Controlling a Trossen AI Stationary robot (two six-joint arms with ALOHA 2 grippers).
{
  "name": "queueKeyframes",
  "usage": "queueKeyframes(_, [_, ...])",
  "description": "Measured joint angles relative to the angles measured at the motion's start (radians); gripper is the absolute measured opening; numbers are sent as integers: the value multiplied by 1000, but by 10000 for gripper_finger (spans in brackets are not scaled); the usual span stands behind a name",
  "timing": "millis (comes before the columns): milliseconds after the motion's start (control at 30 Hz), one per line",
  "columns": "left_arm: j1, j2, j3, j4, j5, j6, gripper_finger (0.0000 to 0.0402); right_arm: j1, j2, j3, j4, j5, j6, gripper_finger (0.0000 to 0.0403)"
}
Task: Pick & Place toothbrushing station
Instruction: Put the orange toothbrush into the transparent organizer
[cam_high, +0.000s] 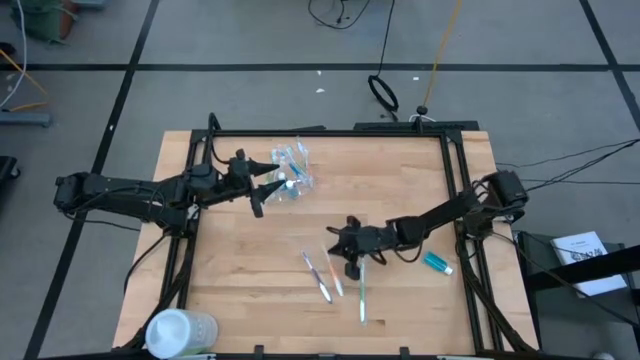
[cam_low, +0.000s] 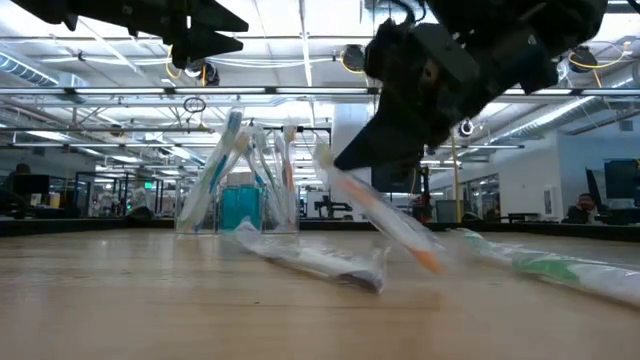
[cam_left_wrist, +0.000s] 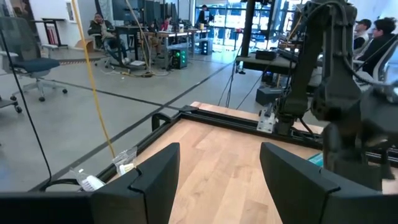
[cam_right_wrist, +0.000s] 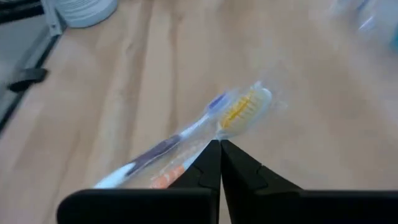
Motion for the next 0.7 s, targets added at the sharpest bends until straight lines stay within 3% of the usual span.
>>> queueKeyframes(167, [0, 0, 0, 3, -8, 8, 230, -43, -72, 0, 13, 150, -180, 0])
queueKeyframes(300, [0, 0, 0, 8, -9, 9, 230, -108, -85, 0, 125, 233, -336, 0])
queueKeyframes(600, [0, 0, 0, 25, -9, 12, 230, -308, -84, 0, 468, 232, -567, 0])
queueKeyframes(700, [0, 0, 0, 31, -10, 45, 230, -360, -84, 30, 491, 231, -609, 0])
